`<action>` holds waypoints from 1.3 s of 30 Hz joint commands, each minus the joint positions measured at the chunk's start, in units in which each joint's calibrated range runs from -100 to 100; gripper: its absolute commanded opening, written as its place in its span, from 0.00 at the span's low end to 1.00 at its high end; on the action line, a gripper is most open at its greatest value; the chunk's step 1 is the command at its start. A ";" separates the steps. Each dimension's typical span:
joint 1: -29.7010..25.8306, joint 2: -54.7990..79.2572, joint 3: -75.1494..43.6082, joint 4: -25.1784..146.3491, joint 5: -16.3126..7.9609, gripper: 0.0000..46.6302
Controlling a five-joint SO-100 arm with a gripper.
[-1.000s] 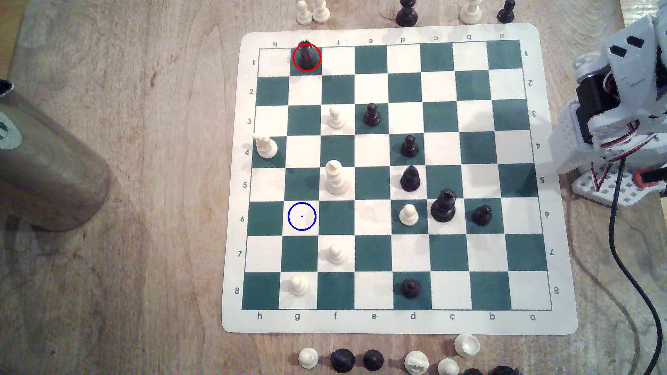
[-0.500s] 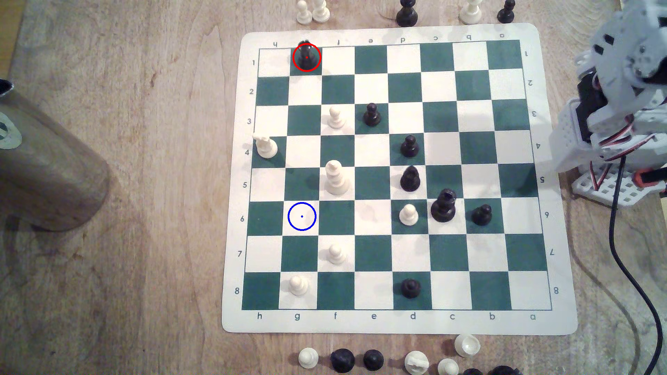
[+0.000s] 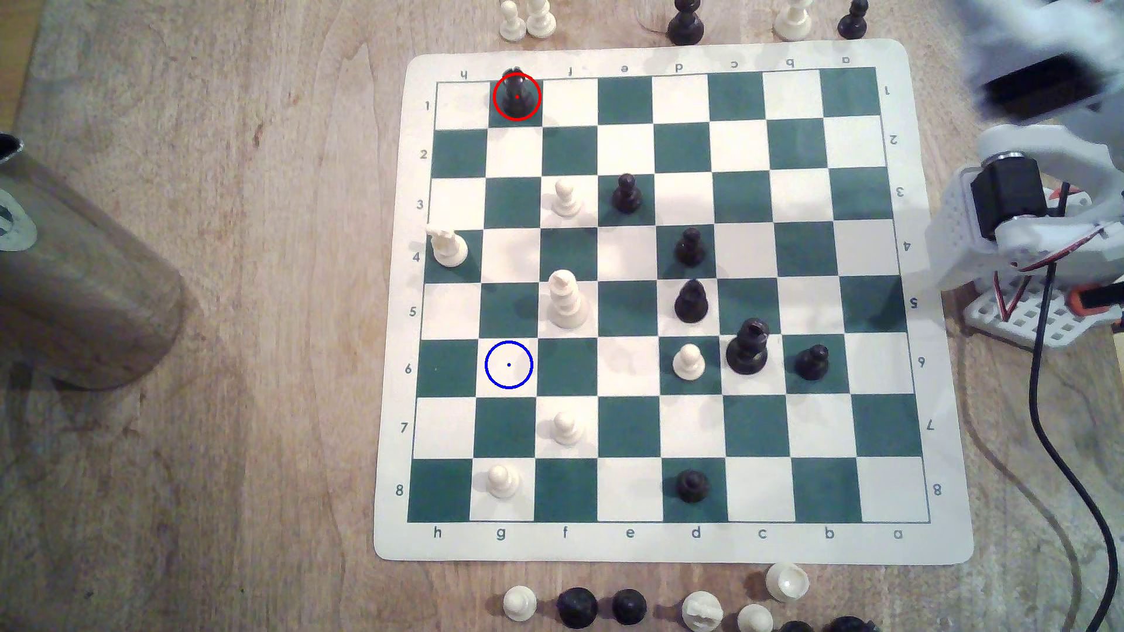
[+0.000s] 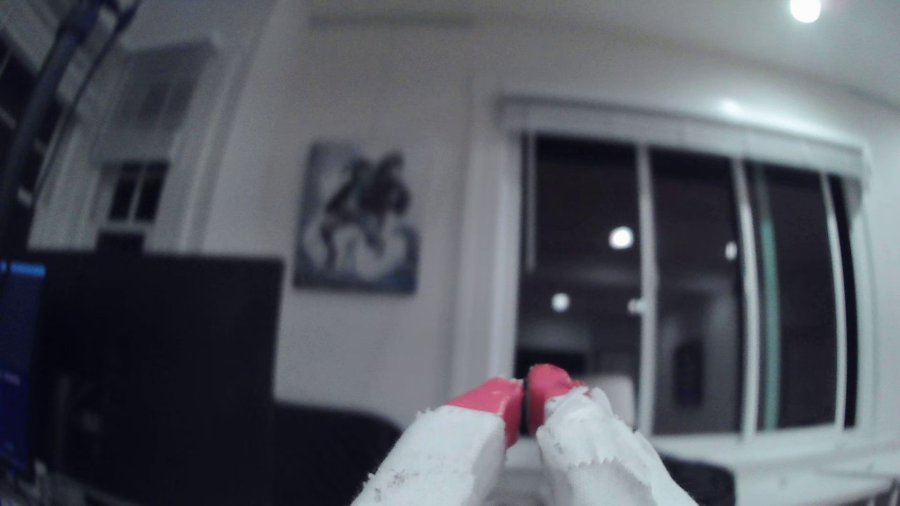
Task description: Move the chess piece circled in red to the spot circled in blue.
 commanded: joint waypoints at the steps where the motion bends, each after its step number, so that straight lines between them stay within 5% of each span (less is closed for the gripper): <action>1: 1.25 0.14 -4.72 15.71 -0.24 0.02; 10: 5.16 2.43 -1.10 37.33 1.07 0.00; 19: 4.77 12.36 -8.98 46.42 -0.39 0.01; 32: 5.00 52.09 -40.26 51.83 -7.62 0.03; 39: 7.19 66.01 -48.78 50.19 -9.91 0.12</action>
